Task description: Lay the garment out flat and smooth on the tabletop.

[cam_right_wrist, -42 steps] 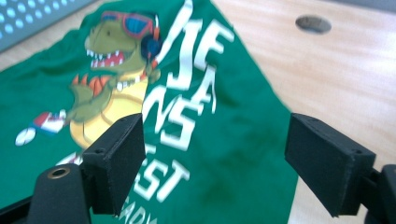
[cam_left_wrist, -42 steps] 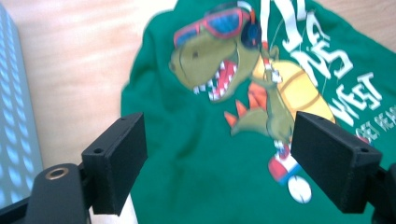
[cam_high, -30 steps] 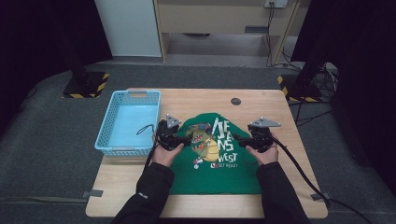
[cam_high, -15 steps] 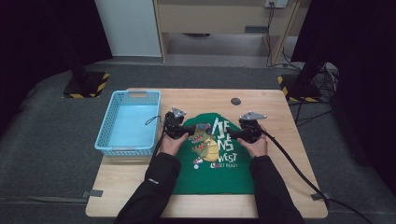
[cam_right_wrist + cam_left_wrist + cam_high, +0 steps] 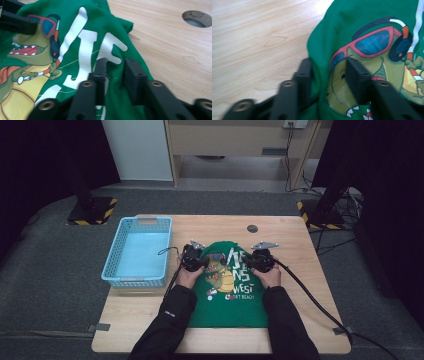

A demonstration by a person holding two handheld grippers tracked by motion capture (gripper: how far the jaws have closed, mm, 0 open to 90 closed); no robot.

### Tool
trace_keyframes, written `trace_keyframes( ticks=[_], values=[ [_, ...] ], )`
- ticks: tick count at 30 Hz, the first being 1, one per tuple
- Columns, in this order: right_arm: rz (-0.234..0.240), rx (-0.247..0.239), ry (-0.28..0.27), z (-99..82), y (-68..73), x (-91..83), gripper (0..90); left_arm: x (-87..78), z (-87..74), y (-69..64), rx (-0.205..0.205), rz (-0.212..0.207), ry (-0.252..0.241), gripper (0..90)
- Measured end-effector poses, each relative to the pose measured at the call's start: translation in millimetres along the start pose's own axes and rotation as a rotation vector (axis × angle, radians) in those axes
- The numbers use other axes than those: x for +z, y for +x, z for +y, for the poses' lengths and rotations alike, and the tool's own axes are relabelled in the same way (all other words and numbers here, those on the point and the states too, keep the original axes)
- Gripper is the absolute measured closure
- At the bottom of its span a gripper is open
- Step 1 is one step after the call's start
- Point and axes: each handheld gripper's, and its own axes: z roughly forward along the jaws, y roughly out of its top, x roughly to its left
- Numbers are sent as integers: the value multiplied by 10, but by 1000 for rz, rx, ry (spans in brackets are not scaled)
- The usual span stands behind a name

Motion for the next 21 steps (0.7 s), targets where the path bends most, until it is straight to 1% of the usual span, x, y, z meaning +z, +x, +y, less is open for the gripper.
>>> trace_keyframes(
  ticks=[2,4,6,8,12,15,17,19,20,21],
  values=[
    [-11,2,1,-7,27,-5,787,-15,1,-3,-1,5,4,681],
    [-14,12,1,-6,39,-11,827,-29,-8,14,-24,-8,4,747],
    [-8,23,-3,1,43,-19,860,-36,-22,27,-39,-20,6,794],
    [-4,29,-8,8,44,-27,871,-39,-32,27,-39,-25,8,823],
    [-4,35,-6,6,49,-30,880,-58,-26,11,-24,-26,6,843],
    [-8,32,-17,4,58,-43,884,-113,-21,14,-22,-33,-7,847],
    [-6,34,-32,14,59,-74,885,-166,-13,23,-16,-38,-20,848],
    [-2,36,-46,37,65,-119,886,-248,13,31,-21,-47,-48,848],
    [3,31,-61,58,67,-156,886,-248,13,31,-21,-47,-48,848],
    [7,34,-71,78,70,-192,886,-330,44,28,-20,-54,-72,848]
  ],
)
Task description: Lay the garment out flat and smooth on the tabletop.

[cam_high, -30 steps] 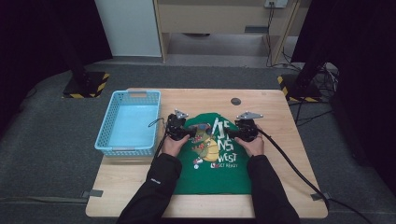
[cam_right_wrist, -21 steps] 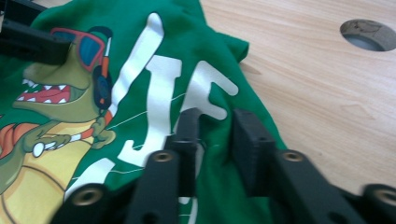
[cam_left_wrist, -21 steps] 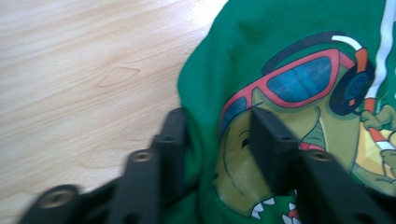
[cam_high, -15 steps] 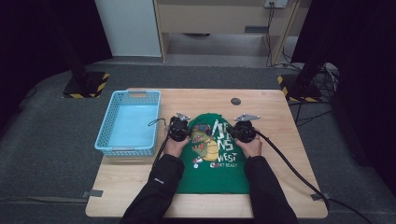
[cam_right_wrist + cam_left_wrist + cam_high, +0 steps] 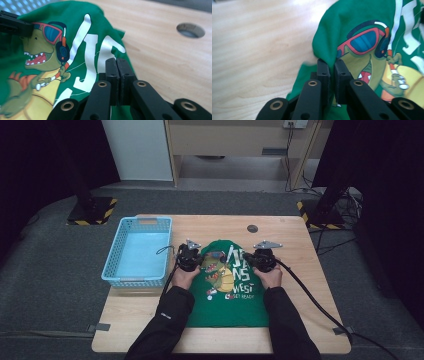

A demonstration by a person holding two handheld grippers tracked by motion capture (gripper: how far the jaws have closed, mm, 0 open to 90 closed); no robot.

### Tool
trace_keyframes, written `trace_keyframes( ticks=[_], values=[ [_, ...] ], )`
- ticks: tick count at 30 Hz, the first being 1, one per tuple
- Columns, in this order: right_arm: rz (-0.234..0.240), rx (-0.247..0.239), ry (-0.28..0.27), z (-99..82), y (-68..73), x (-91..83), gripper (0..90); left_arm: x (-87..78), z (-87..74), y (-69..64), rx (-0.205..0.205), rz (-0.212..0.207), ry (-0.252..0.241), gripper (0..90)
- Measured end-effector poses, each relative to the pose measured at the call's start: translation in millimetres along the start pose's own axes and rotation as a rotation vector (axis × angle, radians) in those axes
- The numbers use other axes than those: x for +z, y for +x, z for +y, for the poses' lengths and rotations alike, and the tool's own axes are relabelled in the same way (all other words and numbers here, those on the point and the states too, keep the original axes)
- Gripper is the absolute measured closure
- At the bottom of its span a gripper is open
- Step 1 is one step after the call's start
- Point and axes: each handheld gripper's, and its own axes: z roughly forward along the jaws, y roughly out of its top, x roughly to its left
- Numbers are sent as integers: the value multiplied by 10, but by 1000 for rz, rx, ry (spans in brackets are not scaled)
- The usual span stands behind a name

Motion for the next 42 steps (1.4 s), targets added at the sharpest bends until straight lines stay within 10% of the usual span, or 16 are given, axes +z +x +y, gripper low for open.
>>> trace_keyframes(
  ticks=[10,20,29,35,42],
  values=[
    [59,-57,-103,66,161,-539,883,-614,-16,-233,71,-45,-75,846],
    [91,-71,50,-435,429,-668,876,-704,-483,-490,37,-75,84,834],
    [61,-76,148,-837,583,-619,834,-697,-878,-678,32,-11,148,769],
    [38,-79,99,-912,612,-657,769,-709,-1020,-703,28,11,84,739],
    [55,-88,43,-846,592,-789,605,-847,-914,-555,-14,38,-13,457]
  ],
)
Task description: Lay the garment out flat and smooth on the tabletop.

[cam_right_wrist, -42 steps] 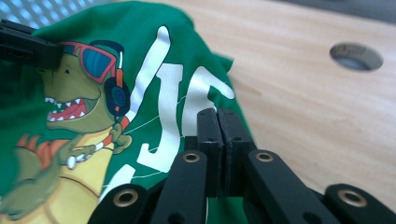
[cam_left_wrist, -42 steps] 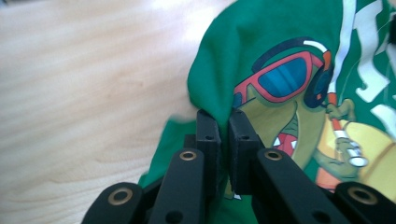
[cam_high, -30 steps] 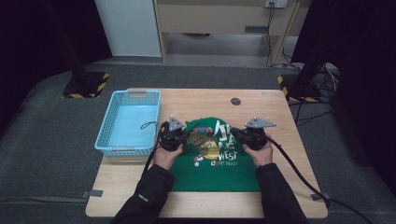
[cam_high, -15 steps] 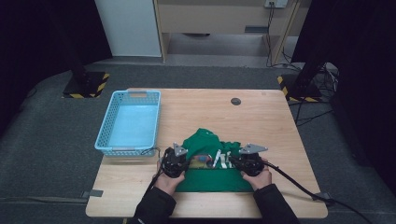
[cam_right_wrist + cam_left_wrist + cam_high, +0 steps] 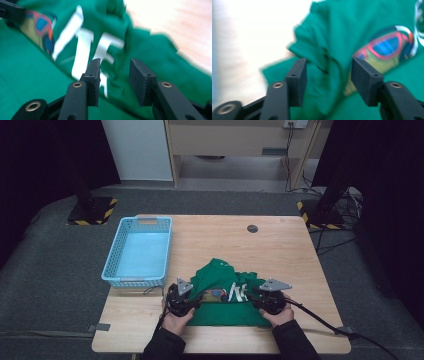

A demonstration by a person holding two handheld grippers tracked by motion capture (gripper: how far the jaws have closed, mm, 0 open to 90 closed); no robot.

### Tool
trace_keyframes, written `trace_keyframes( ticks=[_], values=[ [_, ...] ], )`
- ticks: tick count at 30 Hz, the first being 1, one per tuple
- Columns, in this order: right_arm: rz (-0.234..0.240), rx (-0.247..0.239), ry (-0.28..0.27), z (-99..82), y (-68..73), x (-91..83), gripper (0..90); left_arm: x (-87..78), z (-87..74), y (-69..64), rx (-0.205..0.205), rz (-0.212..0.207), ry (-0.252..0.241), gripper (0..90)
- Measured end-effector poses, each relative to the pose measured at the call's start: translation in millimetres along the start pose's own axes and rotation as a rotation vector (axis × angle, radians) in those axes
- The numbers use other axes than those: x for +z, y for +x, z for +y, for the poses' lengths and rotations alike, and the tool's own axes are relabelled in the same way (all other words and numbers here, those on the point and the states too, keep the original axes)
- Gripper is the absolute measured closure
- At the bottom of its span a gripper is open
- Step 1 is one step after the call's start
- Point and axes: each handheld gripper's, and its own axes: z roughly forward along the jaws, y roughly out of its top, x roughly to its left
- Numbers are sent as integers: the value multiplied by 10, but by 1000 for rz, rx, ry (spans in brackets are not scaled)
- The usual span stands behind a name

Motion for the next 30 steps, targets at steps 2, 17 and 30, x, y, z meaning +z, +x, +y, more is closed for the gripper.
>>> trace_keyframes(
  ticks=[2,17,30],
  values=[
    [1,9,-34,60,-26,-54,568,-34,93,67,-24,13,-33,415],
    [-109,69,11,443,-321,262,456,443,427,254,-20,91,50,307],
    [-108,53,91,98,-368,217,445,505,279,277,14,114,142,285]
  ],
)
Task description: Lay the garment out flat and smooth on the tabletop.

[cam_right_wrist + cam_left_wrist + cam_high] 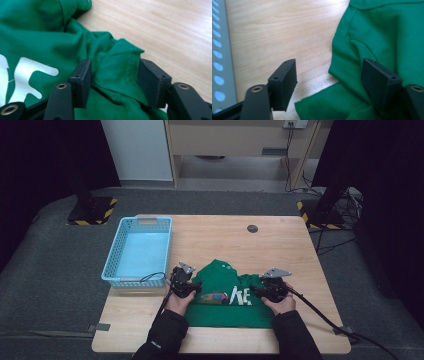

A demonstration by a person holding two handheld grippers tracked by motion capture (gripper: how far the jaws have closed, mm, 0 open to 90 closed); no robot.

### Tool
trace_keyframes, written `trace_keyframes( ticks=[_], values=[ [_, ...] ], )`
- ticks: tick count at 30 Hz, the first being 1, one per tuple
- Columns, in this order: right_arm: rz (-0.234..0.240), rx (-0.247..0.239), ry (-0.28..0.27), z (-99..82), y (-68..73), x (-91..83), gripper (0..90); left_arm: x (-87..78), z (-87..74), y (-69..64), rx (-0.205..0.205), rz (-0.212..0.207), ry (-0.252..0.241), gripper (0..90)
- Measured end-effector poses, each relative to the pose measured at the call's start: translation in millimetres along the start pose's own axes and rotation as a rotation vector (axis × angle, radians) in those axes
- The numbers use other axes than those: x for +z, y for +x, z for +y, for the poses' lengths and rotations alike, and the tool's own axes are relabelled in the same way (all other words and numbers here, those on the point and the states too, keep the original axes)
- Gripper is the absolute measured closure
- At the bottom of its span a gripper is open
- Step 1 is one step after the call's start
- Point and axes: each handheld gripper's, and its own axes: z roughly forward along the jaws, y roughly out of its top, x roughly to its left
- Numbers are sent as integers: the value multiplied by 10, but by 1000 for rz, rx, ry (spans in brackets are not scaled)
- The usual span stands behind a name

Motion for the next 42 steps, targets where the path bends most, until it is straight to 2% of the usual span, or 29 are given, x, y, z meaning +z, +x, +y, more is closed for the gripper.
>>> trace_keyframes(
  ticks=[3,6,8,10,13,16,19,24,28,30,32,36,42],
  values=[
    [5,2,-30,62,-4,-62,447,-11,35,19,-4,-10,-28,314],
    [2,10,-66,177,-24,-119,450,11,89,19,-4,-15,-33,340],
    [0,34,-80,259,-55,-127,454,40,113,17,-9,-15,-53,375],
    [-4,51,-83,302,-78,-116,457,71,121,21,-12,-13,-44,388],
    [-19,85,-46,359,-150,7,471,147,117,31,-14,-6,-26,418],
    [-23,90,-12,337,-169,103,484,191,103,36,-9,5,-8,474],
    [-26,92,21,298,-167,179,511,193,100,37,-21,-9,-10,535],
    [-19,104,64,230,-172,245,588,179,101,-30,18,-4,-8,701],
    [-15,100,61,216,-154,228,719,179,102,-66,20,-17,-8,846],
    [-13,100,60,212,-151,222,773,178,103,-54,17,-25,-7,881],
    [-17,97,53,207,-144,213,809,176,109,-23,8,-41,0,889],
    [-24,114,16,225,-165,166,817,152,132,11,2,-43,-3,892],
    [-59,145,-66,351,-300,-46,815,-57,304,134,-10,3,-83,892]
  ],
)
